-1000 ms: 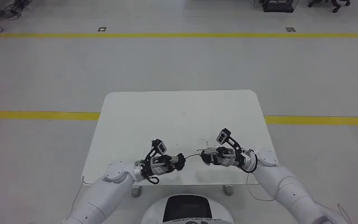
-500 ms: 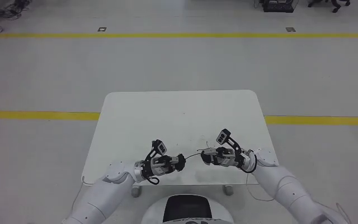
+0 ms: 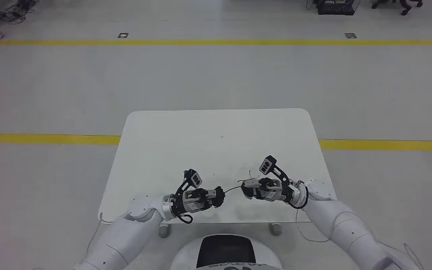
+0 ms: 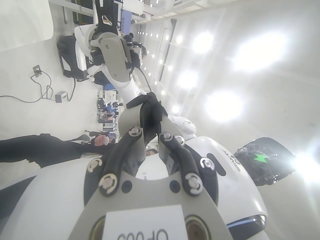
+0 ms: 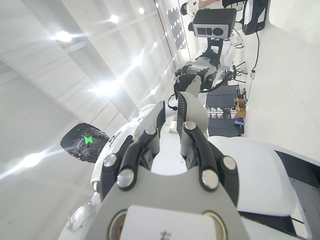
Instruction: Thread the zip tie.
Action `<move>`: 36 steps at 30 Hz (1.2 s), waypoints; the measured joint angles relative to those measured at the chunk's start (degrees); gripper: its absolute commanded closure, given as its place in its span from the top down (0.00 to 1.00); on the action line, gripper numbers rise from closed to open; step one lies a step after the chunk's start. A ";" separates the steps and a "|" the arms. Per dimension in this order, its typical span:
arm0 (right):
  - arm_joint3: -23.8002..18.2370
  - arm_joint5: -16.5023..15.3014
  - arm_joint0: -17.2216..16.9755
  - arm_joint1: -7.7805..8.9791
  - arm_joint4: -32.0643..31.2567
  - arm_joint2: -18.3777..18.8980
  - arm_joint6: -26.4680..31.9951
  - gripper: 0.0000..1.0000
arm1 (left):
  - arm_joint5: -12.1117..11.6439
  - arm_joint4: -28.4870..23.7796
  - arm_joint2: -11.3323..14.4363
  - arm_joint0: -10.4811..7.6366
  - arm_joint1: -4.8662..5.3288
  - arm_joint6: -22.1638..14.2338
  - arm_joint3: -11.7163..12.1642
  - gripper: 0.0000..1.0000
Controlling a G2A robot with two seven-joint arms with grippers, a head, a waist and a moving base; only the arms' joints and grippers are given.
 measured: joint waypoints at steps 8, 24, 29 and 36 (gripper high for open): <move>-0.14 -0.27 -0.05 0.23 0.18 -0.09 0.00 0.07 | -0.25 0.49 0.32 0.17 0.20 0.35 -0.33 0.00; -0.24 -0.56 -0.21 0.51 0.53 -0.01 0.00 0.07 | -0.32 0.29 0.57 0.24 0.58 0.57 -0.69 0.00; -0.11 -0.57 -0.17 0.49 0.62 -0.02 0.00 0.05 | -0.33 0.20 0.68 0.21 0.69 0.50 -0.77 0.00; 0.03 -0.74 -0.12 0.46 0.52 -0.04 0.00 0.00 | -0.33 0.25 0.85 0.20 0.84 0.72 -0.85 0.00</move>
